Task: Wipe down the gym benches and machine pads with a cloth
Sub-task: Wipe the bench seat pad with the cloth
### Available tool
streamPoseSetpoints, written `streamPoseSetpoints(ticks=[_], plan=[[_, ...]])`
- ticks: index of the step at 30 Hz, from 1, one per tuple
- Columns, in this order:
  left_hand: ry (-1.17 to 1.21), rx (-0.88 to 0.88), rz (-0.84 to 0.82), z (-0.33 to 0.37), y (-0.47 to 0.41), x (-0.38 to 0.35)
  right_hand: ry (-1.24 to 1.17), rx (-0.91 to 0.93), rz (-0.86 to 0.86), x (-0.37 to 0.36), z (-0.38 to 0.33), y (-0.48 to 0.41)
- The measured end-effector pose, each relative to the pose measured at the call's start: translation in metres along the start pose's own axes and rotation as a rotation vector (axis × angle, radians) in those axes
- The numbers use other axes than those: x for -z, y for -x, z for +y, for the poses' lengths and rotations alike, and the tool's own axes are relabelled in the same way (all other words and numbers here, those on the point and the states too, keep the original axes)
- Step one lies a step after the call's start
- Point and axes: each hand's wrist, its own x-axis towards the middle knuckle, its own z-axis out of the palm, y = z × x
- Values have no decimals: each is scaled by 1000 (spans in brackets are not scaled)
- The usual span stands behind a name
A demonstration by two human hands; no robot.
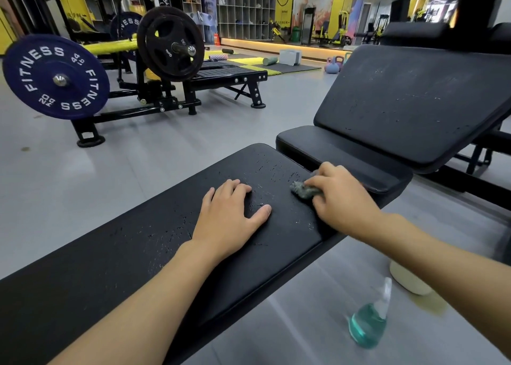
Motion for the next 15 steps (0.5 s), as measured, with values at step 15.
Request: streamPoseSetpoints(ticks=[15], plan=[[-41,-1,28,4,1,3,-141,292,-186,-4,-39,19]])
